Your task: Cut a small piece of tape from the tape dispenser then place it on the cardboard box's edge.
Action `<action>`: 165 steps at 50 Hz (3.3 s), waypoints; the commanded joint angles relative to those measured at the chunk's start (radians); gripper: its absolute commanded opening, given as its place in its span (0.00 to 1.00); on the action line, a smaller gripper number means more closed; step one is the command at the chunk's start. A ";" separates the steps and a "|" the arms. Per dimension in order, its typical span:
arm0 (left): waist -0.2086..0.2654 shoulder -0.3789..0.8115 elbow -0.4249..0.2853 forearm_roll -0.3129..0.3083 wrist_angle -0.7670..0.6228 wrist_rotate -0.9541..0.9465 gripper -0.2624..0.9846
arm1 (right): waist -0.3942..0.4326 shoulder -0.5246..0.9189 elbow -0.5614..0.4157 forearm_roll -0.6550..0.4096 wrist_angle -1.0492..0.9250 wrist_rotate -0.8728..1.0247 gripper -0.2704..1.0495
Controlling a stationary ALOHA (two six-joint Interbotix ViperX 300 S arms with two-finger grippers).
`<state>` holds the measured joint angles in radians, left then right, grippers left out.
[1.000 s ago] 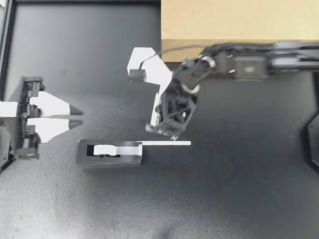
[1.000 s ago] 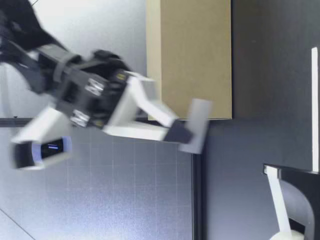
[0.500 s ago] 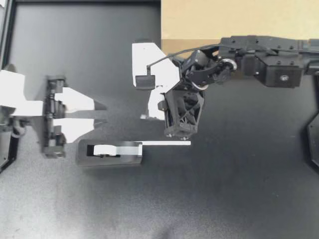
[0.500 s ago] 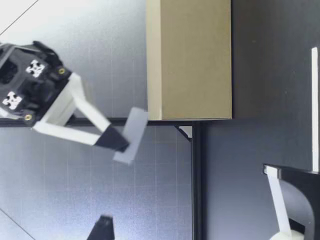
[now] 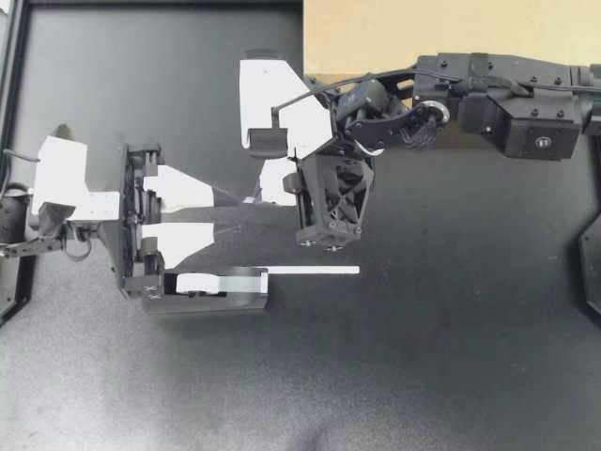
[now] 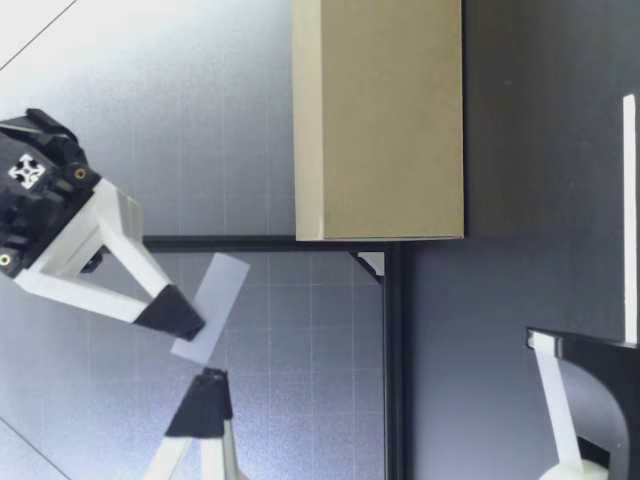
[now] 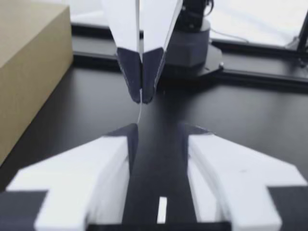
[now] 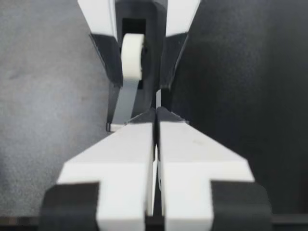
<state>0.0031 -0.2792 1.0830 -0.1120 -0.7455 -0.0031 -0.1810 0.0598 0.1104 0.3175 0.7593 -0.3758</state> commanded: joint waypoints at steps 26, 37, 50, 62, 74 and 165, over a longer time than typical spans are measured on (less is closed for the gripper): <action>0.002 0.003 -0.025 0.000 -0.040 0.011 0.46 | 0.020 0.015 -0.052 0.002 -0.006 -0.003 0.14; 0.002 0.006 -0.026 0.000 -0.040 0.008 0.46 | 0.021 0.018 -0.058 0.000 -0.006 -0.005 0.14; 0.002 0.011 -0.028 0.000 -0.040 0.005 0.37 | 0.021 0.020 -0.058 0.002 -0.003 -0.005 0.14; 0.000 -0.003 -0.014 0.000 -0.040 0.006 0.15 | 0.020 0.017 -0.058 0.000 0.002 -0.005 0.14; 0.002 -0.006 -0.014 0.000 -0.040 0.009 0.11 | 0.021 0.015 -0.058 0.000 0.005 -0.003 0.14; 0.282 0.296 -0.308 -0.272 -0.064 -0.402 0.11 | -0.184 -0.341 0.577 -0.025 -0.821 -0.008 0.48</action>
<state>0.2500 0.0015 0.8176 -0.3820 -0.7992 -0.3129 -0.3528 -0.2516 0.6642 0.2945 0.0460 -0.3835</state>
